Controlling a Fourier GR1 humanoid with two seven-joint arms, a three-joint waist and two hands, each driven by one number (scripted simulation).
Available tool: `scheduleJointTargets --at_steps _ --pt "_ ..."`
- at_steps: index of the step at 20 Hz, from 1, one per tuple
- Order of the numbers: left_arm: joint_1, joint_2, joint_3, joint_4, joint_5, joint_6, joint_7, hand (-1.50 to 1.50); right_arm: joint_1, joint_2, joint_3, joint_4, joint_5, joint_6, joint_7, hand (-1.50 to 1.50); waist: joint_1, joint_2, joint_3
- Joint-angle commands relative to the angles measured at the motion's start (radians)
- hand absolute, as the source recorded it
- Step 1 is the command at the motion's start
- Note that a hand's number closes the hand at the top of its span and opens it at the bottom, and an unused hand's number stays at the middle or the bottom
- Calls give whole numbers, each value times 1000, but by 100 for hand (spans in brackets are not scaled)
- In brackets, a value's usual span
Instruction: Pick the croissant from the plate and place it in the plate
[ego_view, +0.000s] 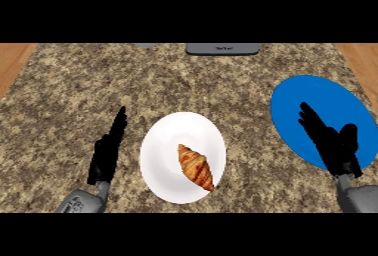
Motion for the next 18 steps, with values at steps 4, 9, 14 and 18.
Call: scheduleJointTargets --at_steps 4,9,14,18 --pt "-92 79 29 -36 -27 -48 -3 0 -164 257 323 -179 241 -147 45 -150 62 6 1" --pt "-110 68 -2 -28 -25 -83 -2 0 -366 -15 522 -126 655 -35 -7 150 126 -31 -29" --pt "-166 118 83 -23 24 -121 30 0 -246 406 789 47 895 -325 131 -150 39 17 3" --pt "-157 163 137 -12 56 -177 7 0 -277 438 849 168 1099 -387 189 -150 17 16 4"
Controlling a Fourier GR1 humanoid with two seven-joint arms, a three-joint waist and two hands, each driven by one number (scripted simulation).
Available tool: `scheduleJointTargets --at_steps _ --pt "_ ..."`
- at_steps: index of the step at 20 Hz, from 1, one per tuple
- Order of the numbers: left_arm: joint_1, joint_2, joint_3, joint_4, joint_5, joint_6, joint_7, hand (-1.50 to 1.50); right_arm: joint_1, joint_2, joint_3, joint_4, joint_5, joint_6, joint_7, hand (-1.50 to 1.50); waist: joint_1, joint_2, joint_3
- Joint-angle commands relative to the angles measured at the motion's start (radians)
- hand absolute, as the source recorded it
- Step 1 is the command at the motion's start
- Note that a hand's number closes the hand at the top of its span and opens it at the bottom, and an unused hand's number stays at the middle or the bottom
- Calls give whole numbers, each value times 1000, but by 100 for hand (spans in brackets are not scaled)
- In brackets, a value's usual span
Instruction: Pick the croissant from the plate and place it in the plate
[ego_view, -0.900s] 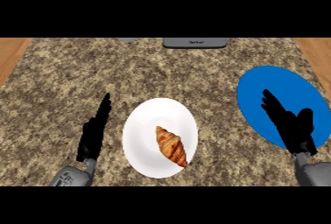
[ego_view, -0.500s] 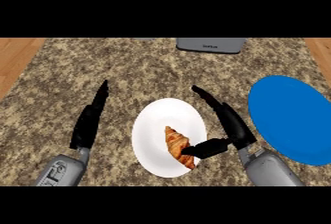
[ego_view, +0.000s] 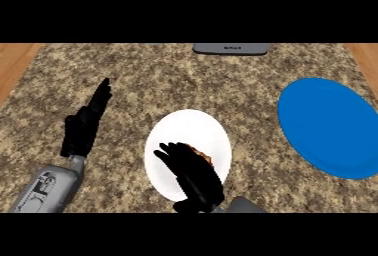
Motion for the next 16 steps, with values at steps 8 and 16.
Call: scheduleJointTargets --at_steps 8,16 --pt "39 34 67 -30 17 -47 8 0 -81 92 147 -247 475 215 435 -150 -38 -2 3" --pt "14 9 58 -13 -6 -32 18 0 -158 93 118 -391 337 783 771 -150 -35 -1 3"
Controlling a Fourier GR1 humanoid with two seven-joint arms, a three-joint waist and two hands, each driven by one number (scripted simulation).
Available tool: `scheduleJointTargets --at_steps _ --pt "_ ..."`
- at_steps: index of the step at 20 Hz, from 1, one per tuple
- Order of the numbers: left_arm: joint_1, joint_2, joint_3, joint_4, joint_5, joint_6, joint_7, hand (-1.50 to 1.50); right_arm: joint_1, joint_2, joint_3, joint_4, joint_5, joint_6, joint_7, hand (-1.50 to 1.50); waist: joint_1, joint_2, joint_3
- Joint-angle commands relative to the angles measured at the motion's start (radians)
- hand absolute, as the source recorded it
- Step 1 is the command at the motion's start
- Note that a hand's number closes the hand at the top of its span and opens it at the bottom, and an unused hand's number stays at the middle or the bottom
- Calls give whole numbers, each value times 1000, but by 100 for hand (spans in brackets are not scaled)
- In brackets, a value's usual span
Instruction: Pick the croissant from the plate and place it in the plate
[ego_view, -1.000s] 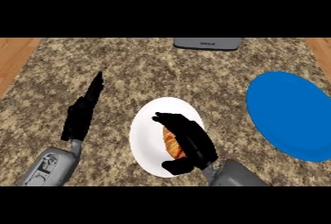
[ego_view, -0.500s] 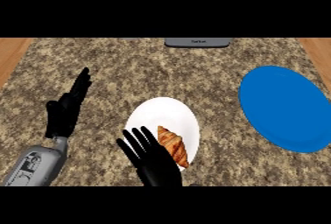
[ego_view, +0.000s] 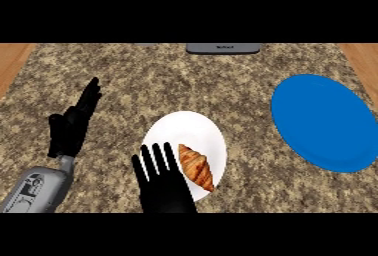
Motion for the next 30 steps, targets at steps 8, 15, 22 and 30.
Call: scheduleJointTargets --at_steps 8,15,22,30 --pt "-45 -27 18 25 -19 -27 16 0 -135 4 -57 -40 -227 295 304 -150 17 7 1" --pt "5 -46 24 -24 -32 -36 15 0 -158 4 -73 118 -261 246 240 -150 19 8 2" --pt "-1 -57 43 1 -59 -35 7 0 -117 4 -51 198 -236 273 242 -150 11 8 2" --pt "22 -68 63 -56 -80 -71 46 0 -84 -1 -108 308 -157 231 124 -150 10 7 2"
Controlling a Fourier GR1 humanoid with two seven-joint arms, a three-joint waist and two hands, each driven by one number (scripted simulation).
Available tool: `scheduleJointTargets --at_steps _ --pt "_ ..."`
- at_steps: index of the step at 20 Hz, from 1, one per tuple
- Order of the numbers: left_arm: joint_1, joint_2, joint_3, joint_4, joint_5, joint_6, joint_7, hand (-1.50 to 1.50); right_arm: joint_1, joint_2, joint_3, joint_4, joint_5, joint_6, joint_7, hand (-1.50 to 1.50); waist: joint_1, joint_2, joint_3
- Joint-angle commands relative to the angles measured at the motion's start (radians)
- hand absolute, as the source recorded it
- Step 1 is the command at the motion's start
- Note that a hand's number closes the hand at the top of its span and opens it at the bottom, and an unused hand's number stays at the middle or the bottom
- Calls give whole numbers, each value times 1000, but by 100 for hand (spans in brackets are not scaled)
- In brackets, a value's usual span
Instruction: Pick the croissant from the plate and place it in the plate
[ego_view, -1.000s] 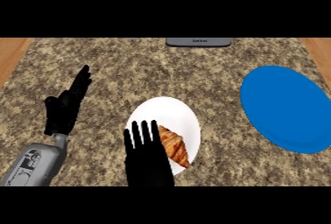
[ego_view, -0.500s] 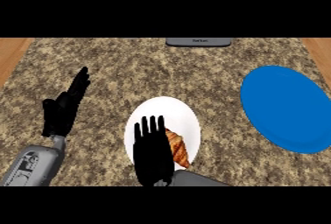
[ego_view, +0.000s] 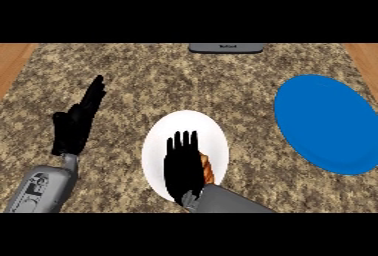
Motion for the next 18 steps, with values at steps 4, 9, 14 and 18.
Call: scheduleJointTargets --at_steps 4,9,14,18 --pt "9 -33 17 -7 -39 -14 -5 0 20 9 -27 88 40 -12 2 -150 -1 0 0" --pt "18 -40 43 -74 -52 -18 60 0 55 9 -82 103 111 8 -61 -150 -4 -1 0" --pt "-64 -64 80 107 -53 -61 -39 0 -46 9 -83 212 144 -105 -175 150 -2 3 0" --pt "44 -37 103 0 -59 -96 -37 0 31 9 -96 157 221 -100 -191 150 -4 0 0"
